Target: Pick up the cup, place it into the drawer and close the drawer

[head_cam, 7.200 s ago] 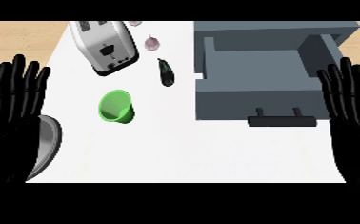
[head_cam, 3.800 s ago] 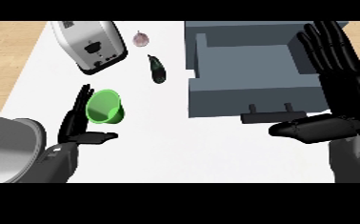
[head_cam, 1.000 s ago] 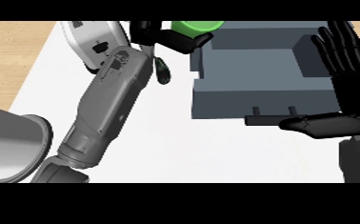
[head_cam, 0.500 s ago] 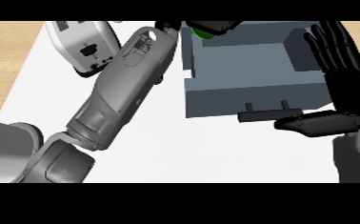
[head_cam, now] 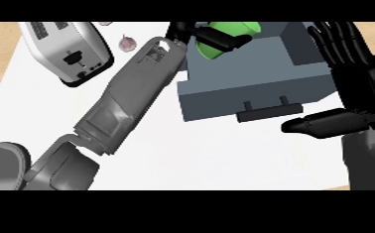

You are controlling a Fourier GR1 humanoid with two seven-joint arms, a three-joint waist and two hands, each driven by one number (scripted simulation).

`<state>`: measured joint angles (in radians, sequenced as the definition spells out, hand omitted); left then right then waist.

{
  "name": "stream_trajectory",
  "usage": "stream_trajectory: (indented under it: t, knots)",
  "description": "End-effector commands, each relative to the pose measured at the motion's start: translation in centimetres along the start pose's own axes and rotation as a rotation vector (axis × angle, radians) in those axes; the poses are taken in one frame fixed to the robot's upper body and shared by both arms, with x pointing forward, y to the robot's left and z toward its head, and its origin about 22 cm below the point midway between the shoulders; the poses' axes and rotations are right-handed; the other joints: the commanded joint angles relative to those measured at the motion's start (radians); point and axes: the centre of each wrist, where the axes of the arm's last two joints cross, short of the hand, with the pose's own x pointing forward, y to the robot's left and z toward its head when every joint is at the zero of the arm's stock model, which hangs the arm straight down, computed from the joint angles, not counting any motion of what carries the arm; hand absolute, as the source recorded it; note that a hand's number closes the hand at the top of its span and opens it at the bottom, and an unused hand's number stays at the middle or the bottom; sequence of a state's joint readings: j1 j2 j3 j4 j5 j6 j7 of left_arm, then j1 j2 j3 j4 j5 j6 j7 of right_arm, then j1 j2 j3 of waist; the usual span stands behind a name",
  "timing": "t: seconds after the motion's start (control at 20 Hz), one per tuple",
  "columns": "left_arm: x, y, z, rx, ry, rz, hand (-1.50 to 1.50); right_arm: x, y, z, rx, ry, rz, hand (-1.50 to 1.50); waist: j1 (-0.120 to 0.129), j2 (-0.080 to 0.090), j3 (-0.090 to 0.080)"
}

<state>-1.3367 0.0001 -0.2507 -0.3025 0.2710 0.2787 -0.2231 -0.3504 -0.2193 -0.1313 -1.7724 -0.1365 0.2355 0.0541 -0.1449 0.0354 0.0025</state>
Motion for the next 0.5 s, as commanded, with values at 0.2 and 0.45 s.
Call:
stream_trajectory:
  t: [0.2, 0.45]
  knots:
    - [-2.0, -0.2, 0.8, -0.033, 0.045, -0.02, -1.5, 0.8, 1.7, -1.5, 0.066, -0.045, -0.032, -1.5, -0.068, 0.017, 0.0]
    - [-2.7, -0.2, 1.4, 0.028, -0.029, 0.147, -1.5, 1.0, 3.6, -2.4, 0.254, -0.056, -0.135, -1.5, -0.072, 0.019, -0.002]
